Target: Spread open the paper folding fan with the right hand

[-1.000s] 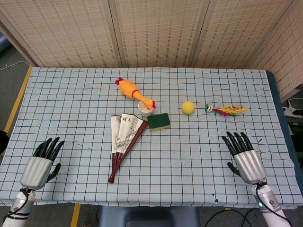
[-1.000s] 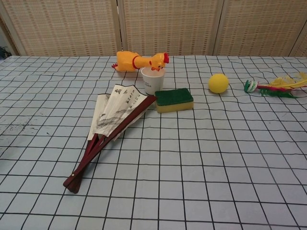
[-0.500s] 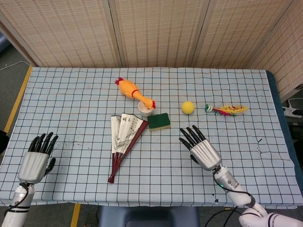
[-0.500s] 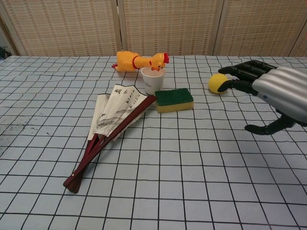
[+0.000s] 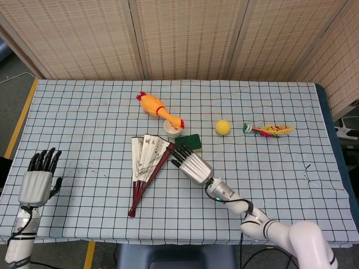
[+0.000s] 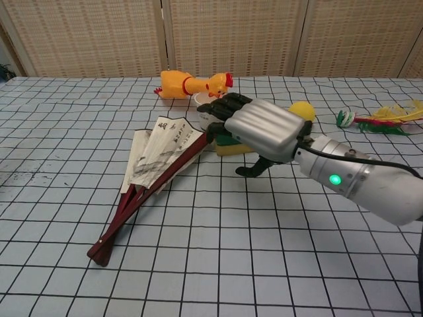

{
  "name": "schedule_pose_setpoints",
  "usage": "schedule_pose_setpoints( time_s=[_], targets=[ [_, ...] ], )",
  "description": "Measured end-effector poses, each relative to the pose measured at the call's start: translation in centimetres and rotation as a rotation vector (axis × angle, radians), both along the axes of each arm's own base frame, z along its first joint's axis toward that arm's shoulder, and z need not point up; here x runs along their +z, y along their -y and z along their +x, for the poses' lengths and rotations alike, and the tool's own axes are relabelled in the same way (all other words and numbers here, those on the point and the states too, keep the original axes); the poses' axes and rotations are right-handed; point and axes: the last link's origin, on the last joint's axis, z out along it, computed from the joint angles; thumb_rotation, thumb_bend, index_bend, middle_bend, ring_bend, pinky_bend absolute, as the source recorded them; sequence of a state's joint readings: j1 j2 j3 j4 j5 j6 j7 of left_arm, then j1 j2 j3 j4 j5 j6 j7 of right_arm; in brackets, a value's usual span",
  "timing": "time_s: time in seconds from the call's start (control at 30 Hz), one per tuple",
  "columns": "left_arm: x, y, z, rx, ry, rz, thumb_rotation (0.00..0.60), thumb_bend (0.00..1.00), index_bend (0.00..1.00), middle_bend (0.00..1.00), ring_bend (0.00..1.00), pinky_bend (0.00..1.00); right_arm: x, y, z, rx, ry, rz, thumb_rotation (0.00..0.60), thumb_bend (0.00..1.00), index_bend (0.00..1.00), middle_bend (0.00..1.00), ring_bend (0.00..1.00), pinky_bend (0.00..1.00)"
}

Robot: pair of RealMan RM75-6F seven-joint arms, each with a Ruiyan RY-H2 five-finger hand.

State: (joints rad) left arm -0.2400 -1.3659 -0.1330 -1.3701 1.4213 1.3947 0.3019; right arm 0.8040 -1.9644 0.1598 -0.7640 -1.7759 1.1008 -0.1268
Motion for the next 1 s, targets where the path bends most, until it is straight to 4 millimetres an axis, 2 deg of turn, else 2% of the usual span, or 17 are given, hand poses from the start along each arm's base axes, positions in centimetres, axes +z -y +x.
schedule_pose_setpoints(
  time_s=[0.1,0.23,0.43,0.7,1.0],
  targets=[
    [0.2,-0.3,-0.6,0.018,0.005,-0.002,0.600,0.42,0.00,0.00,0.00,0.09,-1.7,0.4,1.6,0.012,0.016,0.017,0.600,0.17,0.30,0.00,0.00,0.00],
    [0.4,-0.6,-1.1,0.047,0.005,-0.012,0.600,0.43,0.00,0.00,0.00,0.09,-3.2,0.6,2.7,0.023,0.015,-0.003,0.600,0.17,0.30,0.00,0.00,0.00],
    [0.2,-0.9,-1.3,0.065,-0.004,-0.027,0.600,0.44,0.00,0.00,0.00,0.09,-5.1,0.2,4.0,0.026,0.023,-0.013,0.600,0.17,0.36,0.00,0.00,0.00],
    [0.2,-1.2,-1.9,0.101,0.013,-0.041,0.600,0.44,0.00,0.00,0.00,0.09,-5.6,0.9,5.9,-0.013,0.038,-0.013,0.600,0.18,0.43,0.02,0.00,0.00],
    [0.3,-1.3,-2.1,0.105,0.017,-0.038,0.600,0.44,0.00,0.00,0.00,0.09,-6.7,1.0,6.2,-0.033,-0.021,0.025,0.600,0.19,0.44,0.03,0.00,0.00]
  ],
)
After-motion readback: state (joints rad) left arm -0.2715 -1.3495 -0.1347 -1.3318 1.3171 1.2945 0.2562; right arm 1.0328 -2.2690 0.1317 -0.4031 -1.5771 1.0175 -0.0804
